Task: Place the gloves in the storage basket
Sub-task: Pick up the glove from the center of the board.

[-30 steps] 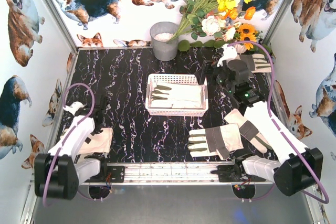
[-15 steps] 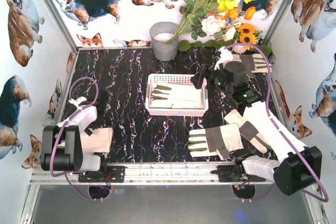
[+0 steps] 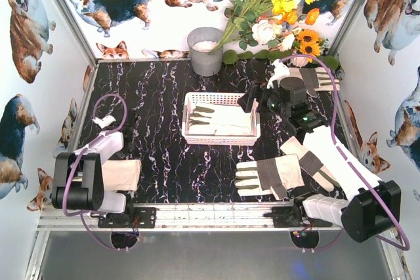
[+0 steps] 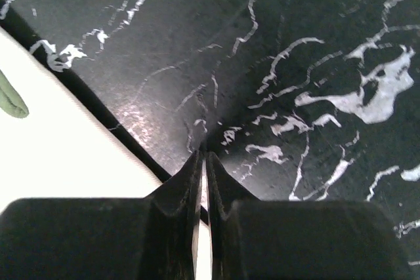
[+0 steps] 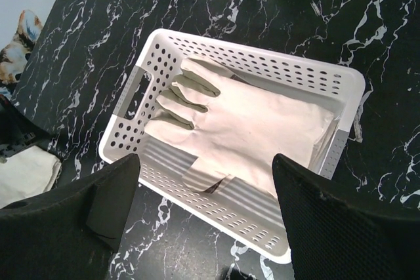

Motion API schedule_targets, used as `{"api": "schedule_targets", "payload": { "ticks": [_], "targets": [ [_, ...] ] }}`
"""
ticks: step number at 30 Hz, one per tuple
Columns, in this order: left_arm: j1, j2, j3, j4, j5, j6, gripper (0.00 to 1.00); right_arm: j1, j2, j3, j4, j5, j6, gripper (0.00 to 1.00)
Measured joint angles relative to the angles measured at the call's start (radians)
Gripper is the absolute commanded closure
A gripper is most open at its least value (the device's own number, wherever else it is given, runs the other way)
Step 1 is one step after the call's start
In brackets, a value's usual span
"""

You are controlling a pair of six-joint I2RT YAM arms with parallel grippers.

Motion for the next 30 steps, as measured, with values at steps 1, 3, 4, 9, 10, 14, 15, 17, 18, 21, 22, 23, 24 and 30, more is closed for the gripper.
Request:
{"api": "schedule_targets", "payload": {
  "ticks": [1, 3, 4, 9, 10, 14, 15, 17, 18, 21, 22, 23, 24, 30],
  "targets": [
    [-0.008, -0.001, 0.000, 0.001, 0.004, 0.010, 1.00, 0.000, 0.000, -0.002, -0.003, 0.003, 0.002, 0.17],
    [-0.031, -0.005, 0.000, 0.002, 0.019, 0.023, 1.00, 0.000, -0.002, -0.015, -0.003, 0.005, 0.010, 0.17],
    [-0.046, -0.008, 0.000, 0.004, 0.031, 0.029, 1.00, 0.000, -0.002, -0.023, -0.006, 0.006, 0.015, 0.17],
    [-0.119, -0.034, 0.000, -0.018, 0.073, 0.022, 0.94, 0.000, -0.001, -0.036, -0.031, 0.006, 0.036, 0.17],
    [-0.126, -0.048, -0.002, -0.029, 0.076, 0.011, 0.93, 0.000, -0.001, -0.036, -0.032, 0.005, 0.041, 0.16],
    [-0.132, -0.138, -0.013, -0.101, 0.072, -0.051, 0.83, 0.000, 0.000, -0.036, -0.033, -0.002, 0.051, 0.17],
    [-0.137, -0.158, -0.013, -0.121, 0.070, -0.062, 0.80, 0.000, 0.000, -0.036, -0.032, -0.003, 0.053, 0.17],
    [-0.152, -0.203, -0.013, -0.160, 0.065, -0.087, 0.73, 0.000, 0.002, -0.036, -0.032, -0.006, 0.061, 0.17],
    [-0.158, -0.221, -0.013, -0.175, 0.063, -0.097, 0.70, 0.000, 0.003, -0.036, -0.032, -0.009, 0.064, 0.16],
    [-0.163, -0.257, -0.014, -0.212, 0.063, -0.123, 0.64, 0.000, 0.010, -0.038, -0.027, -0.023, 0.072, 0.17],
    [-0.163, -0.260, -0.015, -0.217, 0.064, -0.130, 0.64, 0.000, 0.014, -0.038, -0.026, -0.028, 0.074, 0.17],
    [-0.163, -0.258, -0.018, -0.219, 0.069, -0.137, 0.64, 0.000, 0.017, -0.038, -0.025, -0.032, 0.075, 0.17],
    [-0.165, -0.254, -0.023, -0.219, 0.072, -0.141, 0.64, 0.000, 0.020, -0.039, -0.025, -0.036, 0.076, 0.17],
    [-0.171, -0.192, -0.050, -0.209, 0.100, -0.143, 0.65, 0.000, 0.024, -0.040, -0.025, -0.054, 0.083, 0.17]
  ]
}}
